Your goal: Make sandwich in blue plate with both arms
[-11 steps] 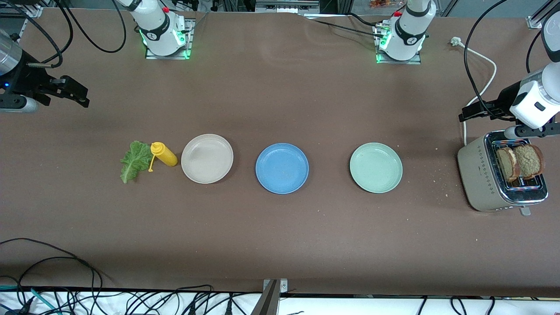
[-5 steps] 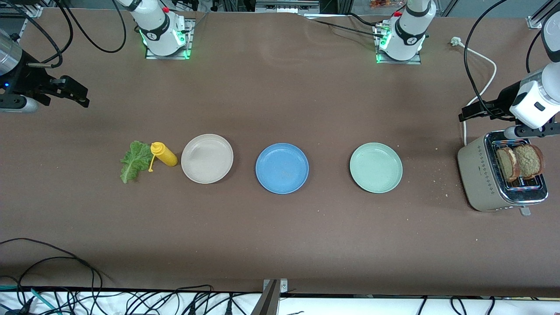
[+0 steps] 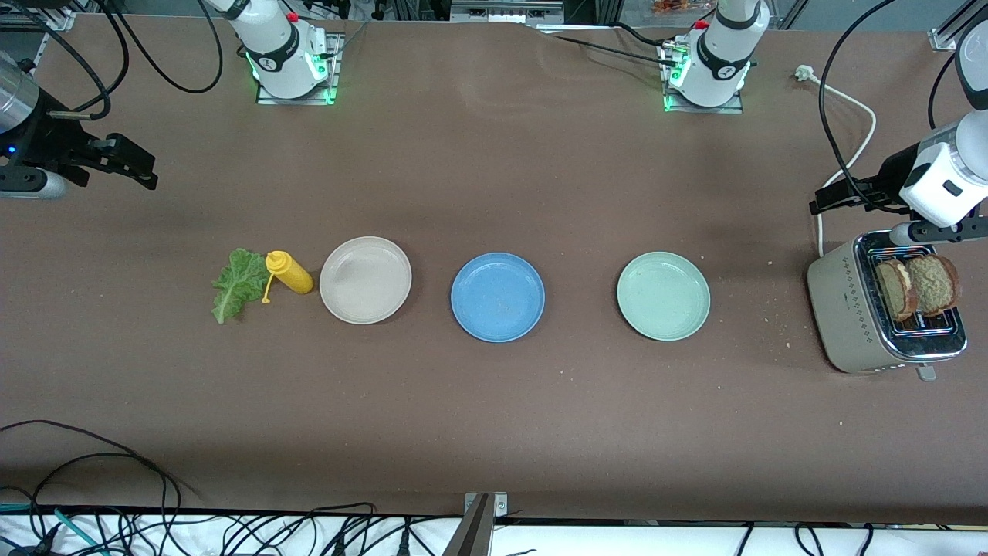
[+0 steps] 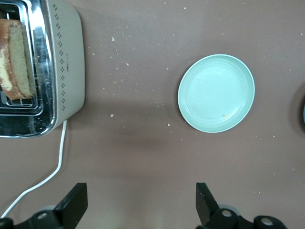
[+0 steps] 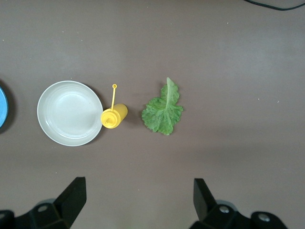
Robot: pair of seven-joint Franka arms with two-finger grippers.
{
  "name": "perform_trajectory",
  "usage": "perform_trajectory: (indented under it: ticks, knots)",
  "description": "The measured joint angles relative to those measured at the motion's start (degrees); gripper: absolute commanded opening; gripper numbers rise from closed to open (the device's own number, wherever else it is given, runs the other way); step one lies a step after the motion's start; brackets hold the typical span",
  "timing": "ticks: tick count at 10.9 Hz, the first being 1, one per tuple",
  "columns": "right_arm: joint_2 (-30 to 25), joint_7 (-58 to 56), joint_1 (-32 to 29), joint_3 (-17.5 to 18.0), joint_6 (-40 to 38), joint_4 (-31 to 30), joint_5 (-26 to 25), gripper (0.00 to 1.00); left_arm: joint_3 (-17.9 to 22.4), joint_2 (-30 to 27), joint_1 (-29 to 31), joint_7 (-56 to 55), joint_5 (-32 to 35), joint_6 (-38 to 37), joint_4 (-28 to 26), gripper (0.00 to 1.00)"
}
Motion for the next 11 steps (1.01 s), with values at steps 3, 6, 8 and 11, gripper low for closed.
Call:
perform_trajectory:
  ticks: [3,6,8,11]
  knots:
    - [0.0,0.0,0.01,0.0,0.0,0.0,0.0,1.0,0.08,0.01,2.21,0.04,1.63,0.08,0.26,1.0]
    - [0.0,0.0,0.04,0.0,0.0,0.01,0.0,1.0,0.22,0.74,7.03,0.45,1.81,0.24,3.3,1.0]
    - [0.0,0.0,0.06,0.0,0.0,0.02,0.0,1.0,0.27,2.71,10.61,3.41,2.42,0.62,6.04,1.0]
    - [0.0,0.0,0.11,-0.01,0.0,0.03,0.0,1.0,0.52,7.55,17.96,11.11,2.66,0.86,11.1,1.0]
